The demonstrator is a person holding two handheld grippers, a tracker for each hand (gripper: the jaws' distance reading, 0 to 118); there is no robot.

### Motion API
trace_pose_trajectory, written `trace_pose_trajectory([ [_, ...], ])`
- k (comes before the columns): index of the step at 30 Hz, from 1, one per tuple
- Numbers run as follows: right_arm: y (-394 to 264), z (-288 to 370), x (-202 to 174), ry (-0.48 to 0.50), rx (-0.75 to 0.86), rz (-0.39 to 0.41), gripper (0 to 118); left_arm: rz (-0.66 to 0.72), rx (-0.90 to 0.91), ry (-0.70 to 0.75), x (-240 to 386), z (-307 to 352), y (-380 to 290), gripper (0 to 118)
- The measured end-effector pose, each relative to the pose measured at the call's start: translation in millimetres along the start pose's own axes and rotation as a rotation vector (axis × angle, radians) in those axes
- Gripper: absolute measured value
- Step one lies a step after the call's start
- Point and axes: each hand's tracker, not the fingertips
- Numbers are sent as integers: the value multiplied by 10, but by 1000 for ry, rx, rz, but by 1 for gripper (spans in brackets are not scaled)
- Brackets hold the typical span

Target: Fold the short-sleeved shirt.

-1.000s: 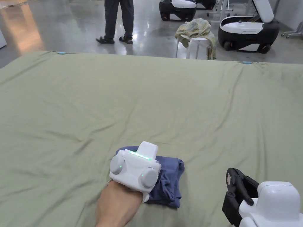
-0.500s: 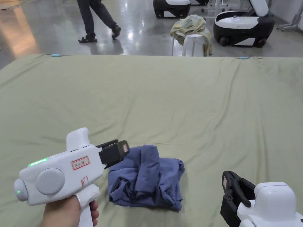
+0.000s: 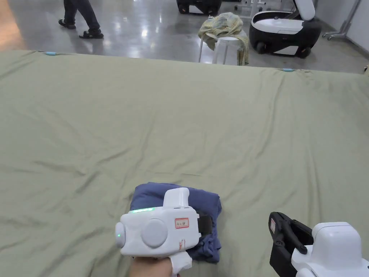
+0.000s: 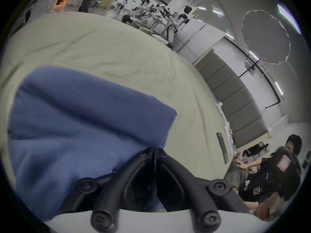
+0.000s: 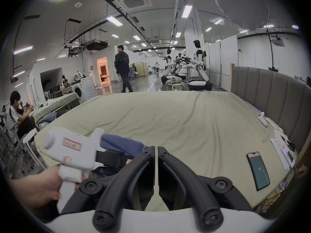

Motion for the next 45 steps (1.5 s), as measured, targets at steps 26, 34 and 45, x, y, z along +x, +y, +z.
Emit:
trace_pose_trajectory([
  [26,-469,-1800,-10,257,-387,-279,3,354,2,-253,-1543,527,307,93],
  [34,-422,-1706,-21,279,-360,-299,4,168,-107,-91,-1238,356,474,20],
  [45,-113,-1383,-391,286,-297,-236,4,158,-34,193,-2702,2112,1121,19],
])
